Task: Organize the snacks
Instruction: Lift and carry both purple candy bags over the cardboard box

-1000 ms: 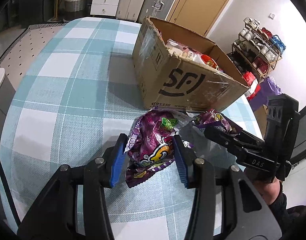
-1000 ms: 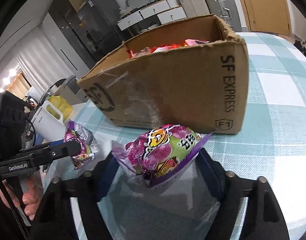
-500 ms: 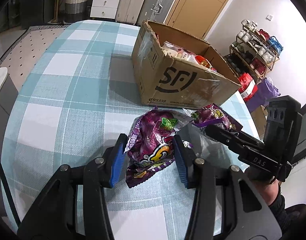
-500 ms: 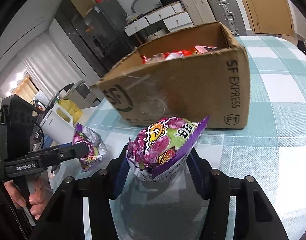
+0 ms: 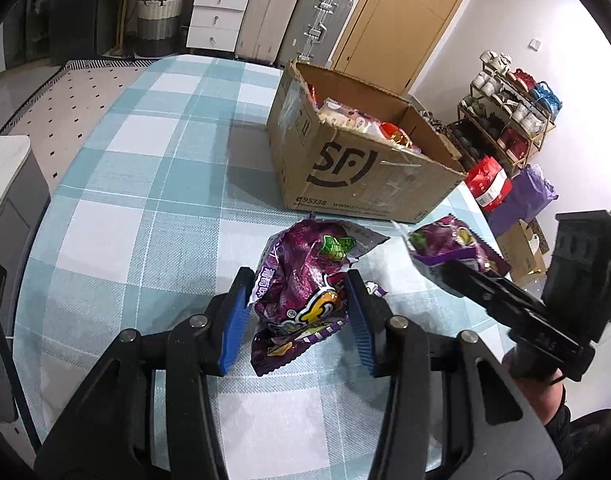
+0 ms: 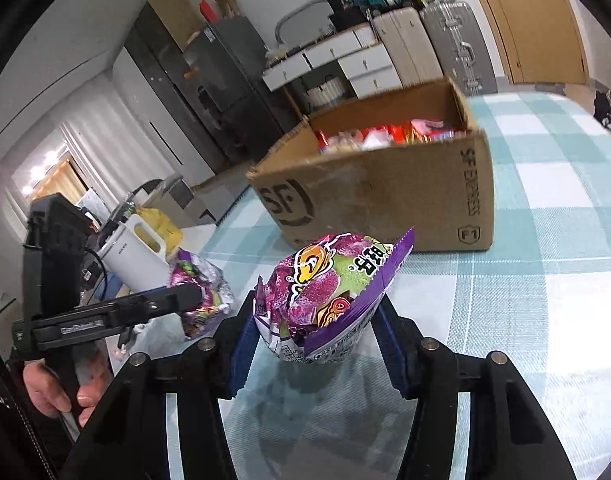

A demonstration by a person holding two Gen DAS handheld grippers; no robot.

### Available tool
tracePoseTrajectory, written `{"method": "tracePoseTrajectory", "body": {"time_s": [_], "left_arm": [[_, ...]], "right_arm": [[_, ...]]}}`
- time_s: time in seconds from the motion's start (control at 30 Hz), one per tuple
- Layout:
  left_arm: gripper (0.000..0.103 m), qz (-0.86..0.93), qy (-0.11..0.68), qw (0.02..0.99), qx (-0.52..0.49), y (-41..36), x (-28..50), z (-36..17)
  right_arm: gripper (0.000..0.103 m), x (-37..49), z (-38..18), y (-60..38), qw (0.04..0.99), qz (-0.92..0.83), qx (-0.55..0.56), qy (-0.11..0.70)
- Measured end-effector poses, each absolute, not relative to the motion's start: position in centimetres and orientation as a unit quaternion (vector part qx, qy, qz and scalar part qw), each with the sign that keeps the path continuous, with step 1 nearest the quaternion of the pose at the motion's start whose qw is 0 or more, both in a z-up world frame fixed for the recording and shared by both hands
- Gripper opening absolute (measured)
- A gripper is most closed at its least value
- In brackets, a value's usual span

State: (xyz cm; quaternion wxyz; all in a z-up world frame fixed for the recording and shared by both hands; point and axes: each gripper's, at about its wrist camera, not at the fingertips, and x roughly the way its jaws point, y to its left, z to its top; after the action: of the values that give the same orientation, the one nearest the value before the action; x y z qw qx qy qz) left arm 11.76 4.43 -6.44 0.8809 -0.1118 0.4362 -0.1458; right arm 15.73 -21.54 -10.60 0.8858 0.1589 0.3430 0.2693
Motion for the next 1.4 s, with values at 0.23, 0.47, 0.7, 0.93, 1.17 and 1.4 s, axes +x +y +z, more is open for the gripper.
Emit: {"method": "tracePoseTrajectory", "body": {"time_s": [0.23, 0.47, 0.7, 0.93, 1.17, 1.4], "left_arm": [[0.043, -0.147, 0.411, 0.894, -0.099, 4.2, 10.3, -4.0], [0.043, -0.156, 0.385, 0.906, -0.087, 2.9, 9.9, -1.4], [0.043, -0.172, 0.375, 0.908, -0.078, 0.9, 10.3, 0.5], [0.043, -0.171, 0.368, 0.911, -0.068, 0.1, 12.3, 2.1], [0.043, -0.174, 0.375, 0.908, -0.061, -0.8, 15.8, 2.7], [0.043, -0.174, 0.379, 0.908, -0.053, -1.6, 19.6, 3.5]], "right_arm": [[0.055, 12.5, -7.3, -21.7, 0.899, 0.278, 0.151, 0.303], [0.055, 10.8, -3.9, -22.2, 0.911, 0.283, 0.130, 0.270], [0.055, 10.8, -1.5, -22.6, 0.917, 0.282, 0.125, 0.254], [0.055, 12.0, 0.0, -22.3, 0.922, 0.281, 0.114, 0.242], [0.055, 14.4, 1.4, -22.2, 0.922, 0.284, 0.112, 0.237], [0.055, 17.5, 2.1, -22.3, 0.922, 0.285, 0.112, 0.236]]}}
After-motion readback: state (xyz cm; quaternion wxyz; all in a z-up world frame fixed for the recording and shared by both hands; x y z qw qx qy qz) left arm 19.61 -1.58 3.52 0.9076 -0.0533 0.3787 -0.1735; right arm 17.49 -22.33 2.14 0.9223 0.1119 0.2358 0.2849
